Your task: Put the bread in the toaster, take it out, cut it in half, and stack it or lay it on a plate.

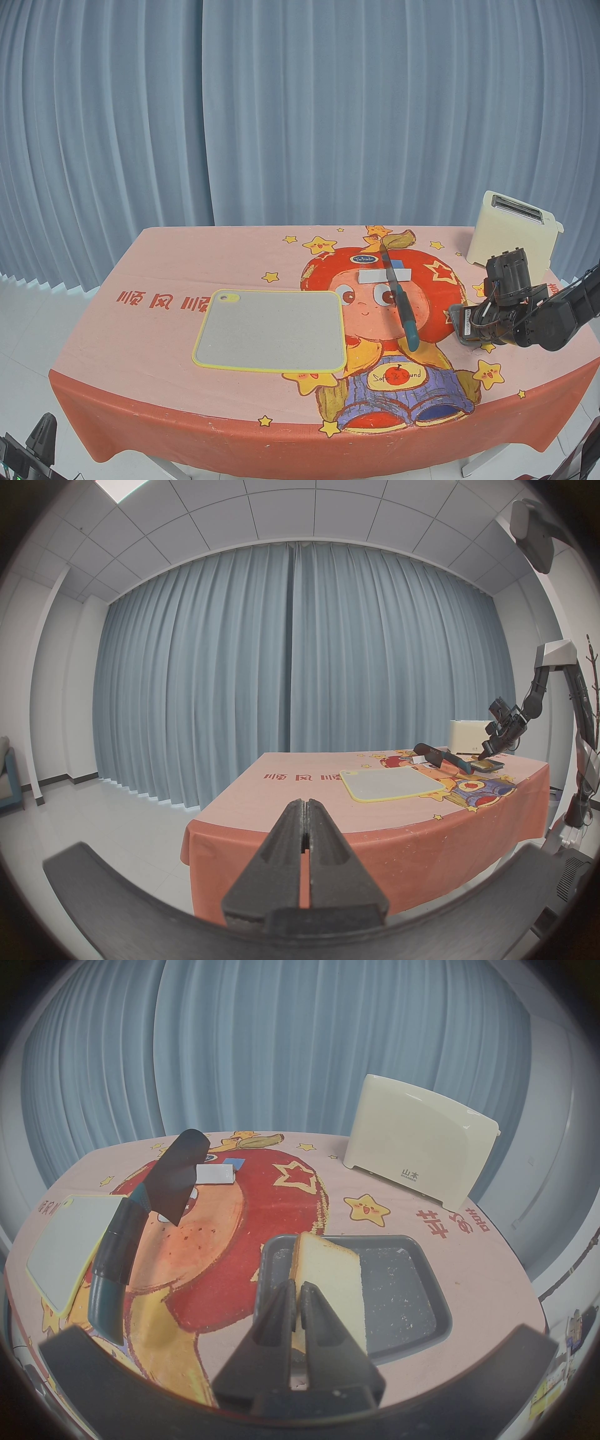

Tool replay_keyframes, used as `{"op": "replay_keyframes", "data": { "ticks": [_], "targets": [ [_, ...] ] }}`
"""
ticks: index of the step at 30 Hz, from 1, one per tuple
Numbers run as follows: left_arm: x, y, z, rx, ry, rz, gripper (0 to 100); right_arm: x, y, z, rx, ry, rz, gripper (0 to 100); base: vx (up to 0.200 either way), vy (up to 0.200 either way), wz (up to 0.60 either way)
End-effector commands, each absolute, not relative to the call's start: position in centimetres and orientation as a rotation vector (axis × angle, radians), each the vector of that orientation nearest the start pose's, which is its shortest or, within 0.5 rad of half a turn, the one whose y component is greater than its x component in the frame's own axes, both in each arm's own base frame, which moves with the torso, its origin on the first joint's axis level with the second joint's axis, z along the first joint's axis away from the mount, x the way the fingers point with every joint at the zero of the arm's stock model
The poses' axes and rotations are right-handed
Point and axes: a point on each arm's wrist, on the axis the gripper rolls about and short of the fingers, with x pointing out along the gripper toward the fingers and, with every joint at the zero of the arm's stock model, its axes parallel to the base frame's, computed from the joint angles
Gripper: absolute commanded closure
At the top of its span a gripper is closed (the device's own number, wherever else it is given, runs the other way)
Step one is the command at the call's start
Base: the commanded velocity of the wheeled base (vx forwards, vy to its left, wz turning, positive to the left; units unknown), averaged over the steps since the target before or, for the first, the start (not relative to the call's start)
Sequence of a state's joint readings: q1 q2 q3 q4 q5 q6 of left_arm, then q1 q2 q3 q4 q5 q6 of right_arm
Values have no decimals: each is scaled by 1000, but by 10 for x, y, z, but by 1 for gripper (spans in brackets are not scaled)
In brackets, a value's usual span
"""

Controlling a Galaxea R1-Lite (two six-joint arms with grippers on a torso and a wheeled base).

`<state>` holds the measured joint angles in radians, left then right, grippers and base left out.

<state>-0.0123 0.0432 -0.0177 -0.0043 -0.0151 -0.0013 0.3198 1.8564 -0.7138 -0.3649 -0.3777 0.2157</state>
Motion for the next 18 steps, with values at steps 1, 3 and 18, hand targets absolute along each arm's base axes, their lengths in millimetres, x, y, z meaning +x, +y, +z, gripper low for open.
{"op": "replay_keyframes", "data": {
  "ticks": [1, 3, 18],
  "targets": [
    [-19, 0, 77, -2, 40, -28, 100, 285, 86, 89, -60, 719, -131, 100, 0, 0, 0],
    [-19, 0, 77, -2, 40, -28, 100, 285, 86, 89, -60, 719, -131, 100, 0, 0, 0],
    [-19, 0, 77, -2, 40, -28, 100, 283, 90, 91, -58, 714, -117, 0, 0, 0, 0]
  ]
}}
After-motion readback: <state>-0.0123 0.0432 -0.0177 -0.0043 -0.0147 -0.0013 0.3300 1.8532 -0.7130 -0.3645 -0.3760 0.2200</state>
